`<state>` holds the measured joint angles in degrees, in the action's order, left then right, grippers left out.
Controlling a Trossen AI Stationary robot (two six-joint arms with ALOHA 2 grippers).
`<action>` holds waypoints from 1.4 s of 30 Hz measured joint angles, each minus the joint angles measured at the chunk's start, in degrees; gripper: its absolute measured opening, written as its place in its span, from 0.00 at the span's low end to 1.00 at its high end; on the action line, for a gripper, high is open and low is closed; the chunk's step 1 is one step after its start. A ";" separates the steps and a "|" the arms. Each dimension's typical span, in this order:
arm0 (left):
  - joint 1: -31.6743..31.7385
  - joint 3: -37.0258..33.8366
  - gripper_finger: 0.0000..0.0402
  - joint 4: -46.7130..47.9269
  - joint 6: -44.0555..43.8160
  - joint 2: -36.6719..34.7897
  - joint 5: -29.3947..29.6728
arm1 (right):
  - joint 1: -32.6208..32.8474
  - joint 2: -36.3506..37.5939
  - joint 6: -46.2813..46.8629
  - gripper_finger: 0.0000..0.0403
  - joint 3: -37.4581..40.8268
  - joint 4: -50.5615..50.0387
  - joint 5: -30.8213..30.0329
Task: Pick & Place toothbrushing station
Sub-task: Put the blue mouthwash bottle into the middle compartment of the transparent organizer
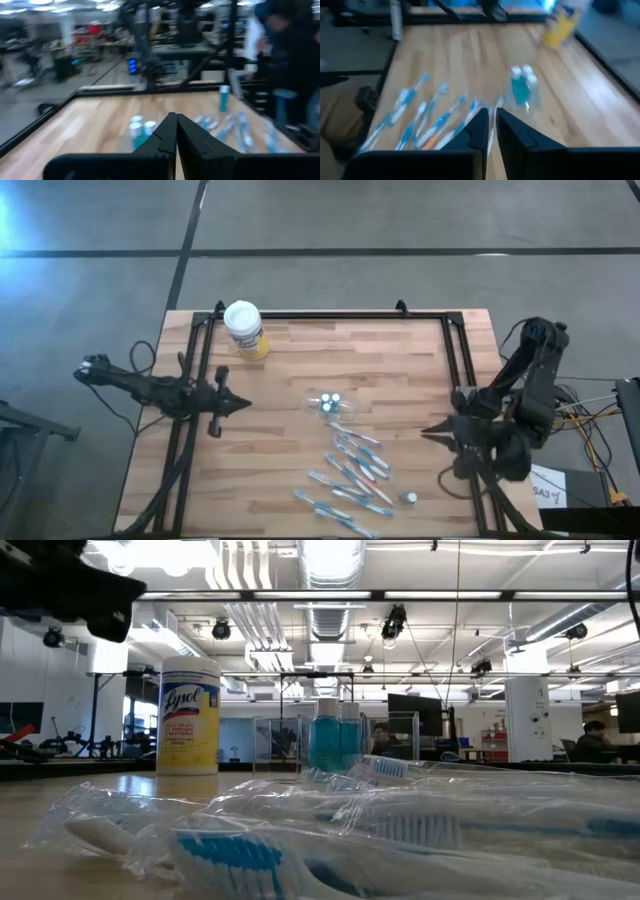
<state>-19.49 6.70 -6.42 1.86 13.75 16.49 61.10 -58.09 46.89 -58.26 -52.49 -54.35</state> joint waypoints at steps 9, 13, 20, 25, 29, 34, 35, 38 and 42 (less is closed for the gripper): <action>0.00 -0.35 0.02 0.01 1.80 -2.00 -2.64 | -19.99 8.20 -44.92 0.02 14.36 45.97 35.88; 0.01 -0.35 0.04 0.07 2.00 -2.00 -2.64 | -30.02 8.88 -48.14 0.02 18.02 48.77 52.60; 0.00 -0.39 0.02 2.08 -0.50 -2.00 -2.66 | -36.52 15.22 -46.56 0.02 24.93 50.49 55.00; 0.00 -0.42 0.02 4.07 -0.89 -2.00 -2.66 | -36.65 19.59 -36.63 0.02 26.10 49.38 54.08; 0.00 -0.42 0.02 4.09 -0.84 -2.00 -2.32 | -35.29 18.35 -28.54 0.02 22.43 40.68 51.82; 0.00 -0.42 0.02 5.38 -0.83 -2.00 -2.17 | -32.58 11.58 -14.77 0.02 12.48 19.75 48.24; 0.00 -0.42 0.02 5.72 -0.84 -2.00 -2.12 | -32.06 9.89 -11.58 0.02 10.39 15.55 48.19; 0.02 -0.42 0.03 6.59 -0.80 -1.98 -2.10 | -30.65 4.25 -3.27 0.02 4.04 5.43 48.22; 0.02 -0.42 0.03 6.98 -0.77 -2.00 -2.09 | -28.56 -2.89 5.72 0.02 -4.29 -4.80 48.17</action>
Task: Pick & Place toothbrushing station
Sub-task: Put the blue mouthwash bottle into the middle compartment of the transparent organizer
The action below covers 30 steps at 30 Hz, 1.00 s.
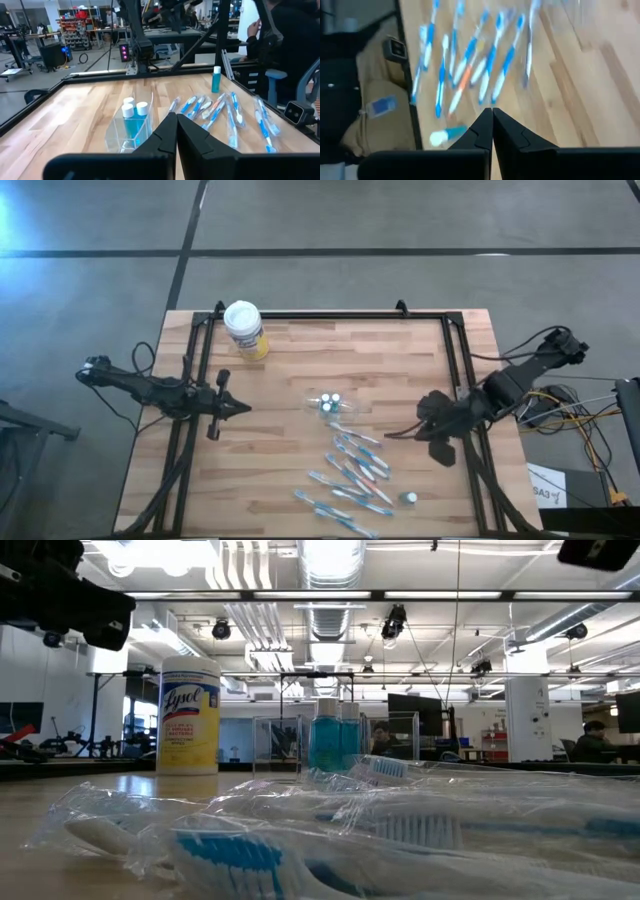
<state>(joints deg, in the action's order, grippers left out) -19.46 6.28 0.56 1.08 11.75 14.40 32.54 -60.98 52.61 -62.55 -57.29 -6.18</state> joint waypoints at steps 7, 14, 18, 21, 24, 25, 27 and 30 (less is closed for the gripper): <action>-0.02 0.00 0.03 1.01 -0.11 0.02 -0.01 | 3.27 -10.70 14.27 0.03 -10.90 -13.58 -0.29; -0.02 0.00 0.03 2.68 -0.77 0.02 -0.44 | 7.34 -20.70 20.20 0.19 -16.66 -13.62 0.66; -0.02 0.00 0.02 3.05 -0.79 0.02 -0.44 | 9.08 -25.46 25.04 0.32 -19.44 -13.61 3.18; -0.01 0.00 0.02 3.00 -0.84 0.02 -0.44 | 10.29 -28.90 29.44 0.40 -21.05 -13.69 6.07; -0.01 0.00 0.03 2.99 -1.70 0.02 -0.44 | 11.20 -31.85 31.23 0.46 -22.53 -13.91 6.45; -0.02 0.00 0.04 2.99 -1.98 0.02 -0.44 | 11.47 -32.73 31.27 0.47 -22.85 -13.93 5.86; 0.00 0.00 0.04 2.99 -2.50 0.02 -0.46 | 12.06 -34.21 31.27 0.48 -23.33 -14.11 4.65; -0.01 0.00 0.04 2.99 -2.49 0.02 -0.44 | 12.37 -35.83 32.92 0.48 -23.69 -13.98 4.26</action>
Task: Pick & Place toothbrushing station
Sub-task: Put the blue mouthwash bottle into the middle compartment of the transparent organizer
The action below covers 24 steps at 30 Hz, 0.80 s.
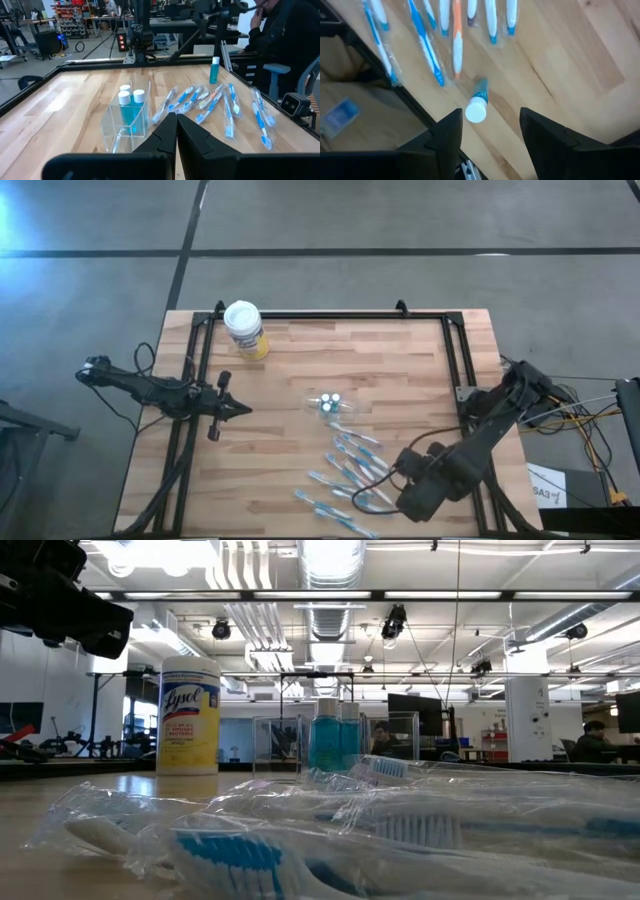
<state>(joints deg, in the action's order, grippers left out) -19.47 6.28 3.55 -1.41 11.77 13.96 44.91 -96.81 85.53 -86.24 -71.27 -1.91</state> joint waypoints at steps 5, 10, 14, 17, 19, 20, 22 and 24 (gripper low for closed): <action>-0.01 0.00 0.03 0.01 -0.07 0.00 -0.04 | 0.52 -1.63 4.12 0.49 -0.01 0.03 0.02; -0.01 0.00 0.02 0.00 -0.02 0.00 -0.52 | 1.43 -2.49 10.32 0.49 -0.10 0.57 0.07; -0.01 0.00 0.04 0.02 0.19 0.00 -0.55 | 2.31 -3.38 15.65 0.49 -0.10 2.27 0.68; -0.01 0.00 0.04 0.02 0.88 0.00 -0.57 | 2.88 -4.62 16.74 0.49 -0.10 4.06 0.87; 0.00 0.00 0.04 0.02 0.92 0.00 -0.63 | 2.98 -5.54 16.96 0.49 -0.44 4.24 0.92; 0.00 0.00 0.04 0.02 0.92 0.00 -0.63 | 2.99 -5.92 17.00 0.49 -0.56 4.36 0.93; -0.01 0.00 0.04 0.04 0.92 -0.01 -0.65 | 2.97 -6.66 17.65 0.49 -0.71 4.55 1.32; -0.01 0.00 0.04 0.08 0.92 0.00 -0.74 | 2.97 -7.31 18.05 0.49 -0.70 4.38 2.09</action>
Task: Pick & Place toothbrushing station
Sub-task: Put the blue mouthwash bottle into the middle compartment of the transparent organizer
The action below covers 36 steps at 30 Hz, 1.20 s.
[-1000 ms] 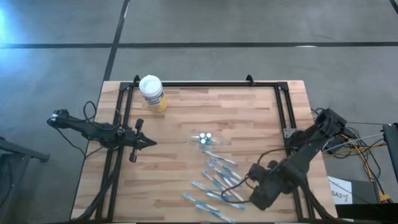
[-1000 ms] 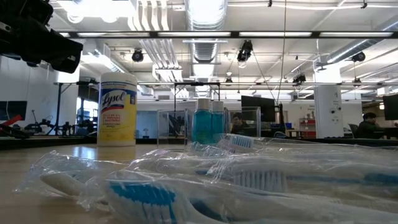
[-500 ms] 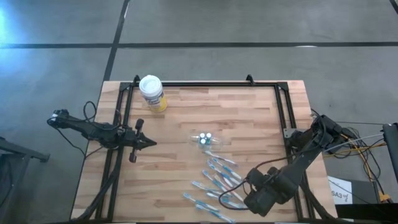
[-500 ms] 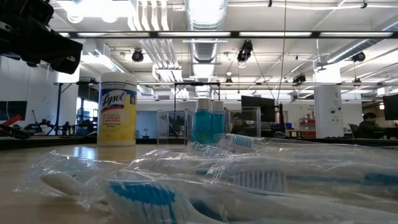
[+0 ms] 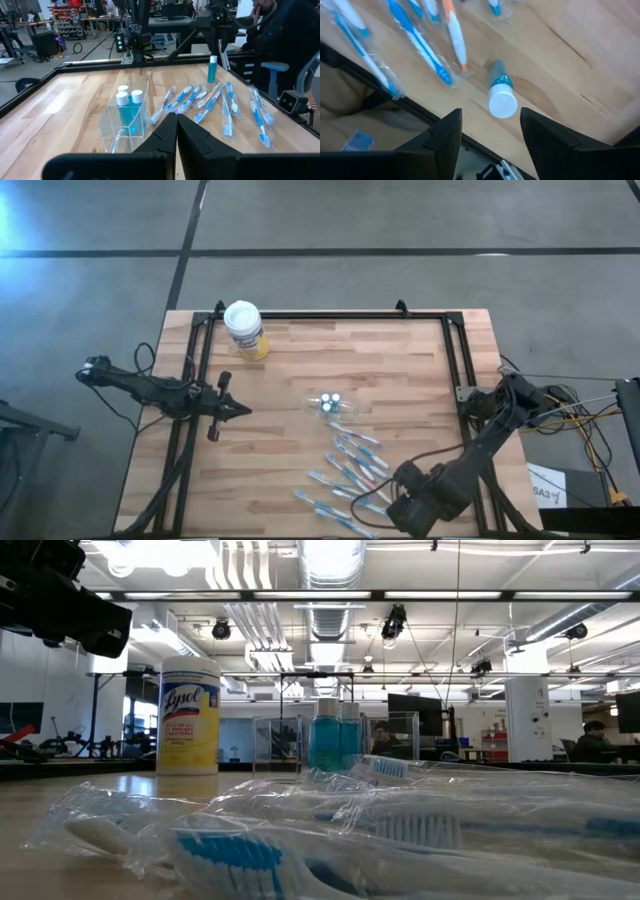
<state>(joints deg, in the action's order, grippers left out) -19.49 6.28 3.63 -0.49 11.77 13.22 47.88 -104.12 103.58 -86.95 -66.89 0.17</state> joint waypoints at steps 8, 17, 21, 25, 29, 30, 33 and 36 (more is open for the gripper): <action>0.00 0.00 0.02 0.03 0.00 0.00 -0.29 | 0.36 -1.62 1.94 0.49 0.01 -0.31 0.31; 0.02 0.00 0.03 0.03 -0.64 0.00 -0.31 | 0.37 -2.79 1.45 0.49 0.10 -0.47 0.30; 0.02 0.00 0.02 0.05 -0.95 0.00 -0.31 | 0.50 -2.79 1.43 0.48 0.47 -0.65 0.30; 0.02 0.00 0.02 0.35 -1.01 0.00 -0.31 | 0.50 -2.81 1.43 0.46 1.54 -0.58 -0.09; 0.00 0.00 0.04 0.49 -1.03 -0.01 -0.32 | 0.50 -2.83 1.24 0.43 2.87 -0.48 -0.14; 0.02 0.00 0.04 0.50 -1.03 -0.02 -0.32 | 0.50 -2.83 1.23 0.42 3.10 -0.46 -0.14; 0.00 0.00 0.04 0.51 -1.05 0.00 -0.33 | 0.50 -2.83 0.58 0.39 3.18 -0.33 -0.15; 0.02 0.00 0.03 0.51 -1.05 -0.01 -0.33 | 0.50 -2.83 0.12 0.35 3.18 -0.15 -0.14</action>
<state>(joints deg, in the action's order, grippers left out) -19.46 6.28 4.14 -1.54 11.76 12.88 48.38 -106.96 103.70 -83.77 -67.05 0.03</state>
